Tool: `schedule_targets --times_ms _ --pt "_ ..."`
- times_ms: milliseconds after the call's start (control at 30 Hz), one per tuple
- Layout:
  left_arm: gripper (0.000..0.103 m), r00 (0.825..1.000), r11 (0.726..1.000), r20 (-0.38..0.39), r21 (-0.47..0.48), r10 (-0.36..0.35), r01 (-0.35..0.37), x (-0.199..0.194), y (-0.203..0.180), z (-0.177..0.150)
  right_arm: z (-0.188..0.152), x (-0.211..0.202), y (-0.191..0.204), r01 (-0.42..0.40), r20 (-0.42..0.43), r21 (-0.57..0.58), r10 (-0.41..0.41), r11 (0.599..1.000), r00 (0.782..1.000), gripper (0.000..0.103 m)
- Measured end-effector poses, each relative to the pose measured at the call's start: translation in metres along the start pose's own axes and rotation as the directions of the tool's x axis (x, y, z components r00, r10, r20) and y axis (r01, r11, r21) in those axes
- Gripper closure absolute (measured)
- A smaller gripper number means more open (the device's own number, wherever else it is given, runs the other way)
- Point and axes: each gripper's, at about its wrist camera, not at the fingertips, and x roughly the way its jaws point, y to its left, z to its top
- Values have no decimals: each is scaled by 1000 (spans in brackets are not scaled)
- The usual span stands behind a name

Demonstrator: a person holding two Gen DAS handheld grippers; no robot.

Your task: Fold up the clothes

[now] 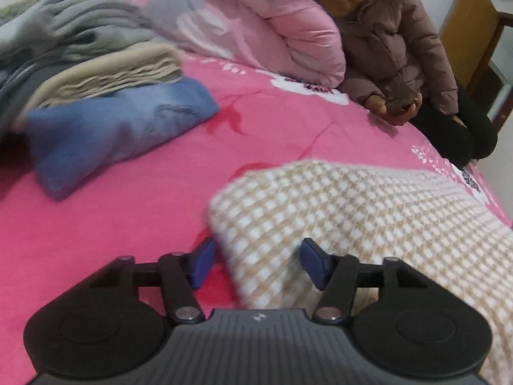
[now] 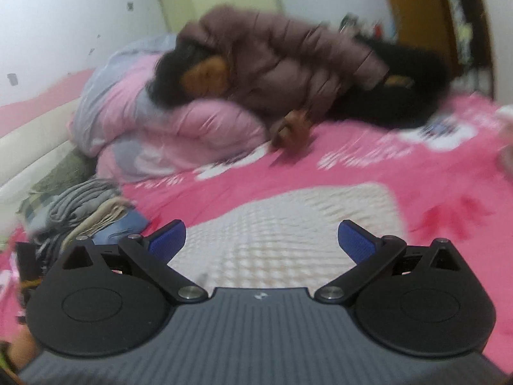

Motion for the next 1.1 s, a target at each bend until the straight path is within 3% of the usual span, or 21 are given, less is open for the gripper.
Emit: schedule_targets --times_ms 33,100,133,233,300,367,500,567,633,767,833,933,1000,1033,1100 --pt "54 1000 1000 15 15 6 -6 0 -4 -1 -1 11 2 -17 -31 -2 17 1000 999 1" --pt "80 999 999 46 44 18 -20 -1 -12 -2 -10 23 7 -23 -92 -30 20 999 996 1" --pt "85 998 998 67 64 21 -25 -6 -15 -3 -14 29 9 -27 -123 -44 21 999 992 2" --pt "89 986 995 166 103 -31 14 -33 -23 -5 -30 32 14 -34 -169 -87 19 996 985 8" --pt "90 965 985 234 153 -115 80 -57 -35 -10 -42 23 16 -35 -165 -117 15 993 986 12" --pt "90 934 966 300 224 -195 130 -84 -50 -18 -53 17 13 -31 -165 -109 13 994 986 18" --pt "90 840 894 368 362 -398 264 -150 -82 -47 -78 -8 9 -14 -146 -112 -2 994 989 23" --pt "91 796 853 360 393 -487 343 -180 -91 -61 -90 -23 4 -13 -133 -97 0 995 991 23" --pt "92 762 802 330 451 -557 391 -207 -101 -80 -98 -42 -7 -36 -112 -43 31 998 993 24" --pt "102 716 721 264 518 -647 460 -240 -109 -117 -110 -88 -38 -123 -51 146 131 982 990 24" --pt "103 662 644 187 524 -726 558 -248 -111 -135 -117 -116 -53 -170 -5 251 177 953 984 24" --pt "102 659 537 86 661 -748 523 -253 -132 -177 -123 -156 -69 -257 85 355 243 899 966 23" --pt "102 688 497 27 712 -726 496 -246 -145 -203 -120 -174 -71 -326 144 371 293 870 945 23" --pt "102 696 491 -5 706 -718 511 -241 -147 -210 -116 -179 -68 -341 158 358 303 870 940 22" --pt "95 715 523 -15 671 -699 525 -234 -139 -219 -103 -185 -56 -332 156 298 297 895 942 20"
